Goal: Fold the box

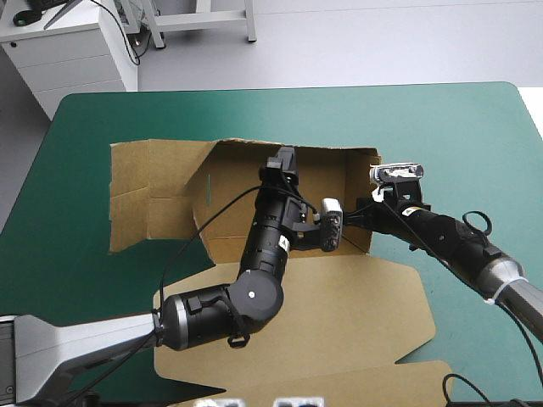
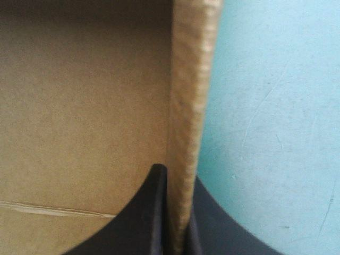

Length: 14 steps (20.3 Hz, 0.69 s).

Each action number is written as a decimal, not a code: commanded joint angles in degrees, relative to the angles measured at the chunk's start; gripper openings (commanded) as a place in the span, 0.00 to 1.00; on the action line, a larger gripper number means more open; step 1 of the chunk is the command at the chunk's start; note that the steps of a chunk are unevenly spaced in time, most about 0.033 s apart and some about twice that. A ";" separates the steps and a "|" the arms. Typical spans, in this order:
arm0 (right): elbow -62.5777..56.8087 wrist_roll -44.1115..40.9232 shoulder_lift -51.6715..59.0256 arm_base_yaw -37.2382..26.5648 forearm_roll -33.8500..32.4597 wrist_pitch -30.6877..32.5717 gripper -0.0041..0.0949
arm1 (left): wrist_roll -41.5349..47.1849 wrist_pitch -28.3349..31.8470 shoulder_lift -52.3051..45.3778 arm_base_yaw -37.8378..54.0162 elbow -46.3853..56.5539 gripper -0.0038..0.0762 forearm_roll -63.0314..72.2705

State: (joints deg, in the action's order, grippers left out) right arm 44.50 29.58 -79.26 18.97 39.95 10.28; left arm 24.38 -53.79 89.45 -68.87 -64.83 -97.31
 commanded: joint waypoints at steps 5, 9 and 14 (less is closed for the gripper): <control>-0.09 0.00 -1.02 -0.25 -1.92 3.26 0.02 | 2.24 -4.72 -4.23 -4.29 -2.90 0.05 3.75; -0.09 -0.10 -1.02 -0.25 -1.92 3.58 0.02 | 2.25 8.42 -12.77 1.33 -5.67 0.05 22.52; -0.09 -0.24 -1.02 -0.25 -1.92 3.78 0.02 | -1.87 18.94 -24.98 18.66 -6.44 0.05 45.49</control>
State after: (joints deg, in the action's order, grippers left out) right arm 44.81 28.81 -79.73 18.97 40.15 9.66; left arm 24.34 -39.35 70.36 -56.31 -69.23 -59.57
